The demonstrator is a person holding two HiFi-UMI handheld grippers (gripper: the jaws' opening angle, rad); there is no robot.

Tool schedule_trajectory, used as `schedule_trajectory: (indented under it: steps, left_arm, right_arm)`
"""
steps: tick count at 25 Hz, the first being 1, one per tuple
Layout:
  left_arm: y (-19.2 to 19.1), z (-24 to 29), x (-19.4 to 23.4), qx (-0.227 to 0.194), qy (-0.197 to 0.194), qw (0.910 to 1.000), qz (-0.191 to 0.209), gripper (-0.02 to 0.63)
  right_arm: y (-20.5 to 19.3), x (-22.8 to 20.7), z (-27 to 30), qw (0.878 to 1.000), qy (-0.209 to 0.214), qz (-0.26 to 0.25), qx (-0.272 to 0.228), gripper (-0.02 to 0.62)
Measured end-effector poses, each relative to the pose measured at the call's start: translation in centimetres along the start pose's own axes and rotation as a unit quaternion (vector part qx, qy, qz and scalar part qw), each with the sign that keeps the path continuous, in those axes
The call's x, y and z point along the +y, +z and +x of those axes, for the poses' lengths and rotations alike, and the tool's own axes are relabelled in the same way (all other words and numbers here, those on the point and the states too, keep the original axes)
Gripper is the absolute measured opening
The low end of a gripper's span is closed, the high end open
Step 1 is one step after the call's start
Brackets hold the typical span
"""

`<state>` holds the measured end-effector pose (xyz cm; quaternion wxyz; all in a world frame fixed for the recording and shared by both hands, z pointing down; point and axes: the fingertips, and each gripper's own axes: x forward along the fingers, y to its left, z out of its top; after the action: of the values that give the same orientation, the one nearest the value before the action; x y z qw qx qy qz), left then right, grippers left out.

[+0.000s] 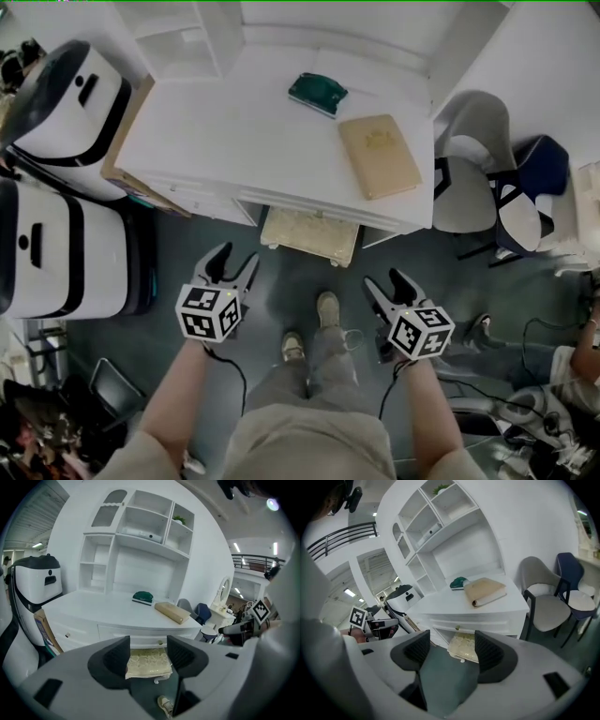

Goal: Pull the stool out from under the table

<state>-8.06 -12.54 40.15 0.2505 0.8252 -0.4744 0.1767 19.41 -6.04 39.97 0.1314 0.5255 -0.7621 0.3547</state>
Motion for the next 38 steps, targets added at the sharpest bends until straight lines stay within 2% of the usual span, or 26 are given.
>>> schedule_trajectory:
  steps: [6,16,22,25,29,35,38]
  left_arm:
    - [-3.3,8.9,2.9,0.029,0.001,0.9995,-0.013,0.277]
    - [-10.6,20.7,7.6,0.075,-0.007,0.997,-0.02,0.322]
    - [-15.2,25.0,10.1,0.096,-0.001,0.995,-0.027,0.328]
    - [-17.0,26.9,11.1,0.095,0.004,0.9948,-0.034,0.335]
    - [-19.4,29.7,11.5,0.106,-0.008,0.994,-0.024,0.346]
    - [-21.5,33.9,12.8,0.113,-0.025,0.992,-0.05,0.369]
    - [-22.2,35.4,13.8,0.103,-0.023,0.9909,-0.084,0.379]
  right_arm:
    - [-2.1,-5.7,7.9,0.999,0.01,0.016,0.04,0.305]
    - [-7.2,-11.7,19.0,0.997,0.012,0.03,0.069,0.33]
    - [-10.4,-15.6,23.1,0.997,-0.014,0.019,0.074,0.342]
    - [-11.7,-17.9,24.7,0.997,-0.024,0.031,0.07,0.342]
    - [-13.8,-20.1,26.4,0.996,-0.026,0.04,0.071,0.35]
    - [-16.6,-22.0,29.5,0.995,-0.024,0.071,0.072,0.377]
    - [-17.2,-22.7,30.7,0.994,-0.017,0.096,0.059,0.394]
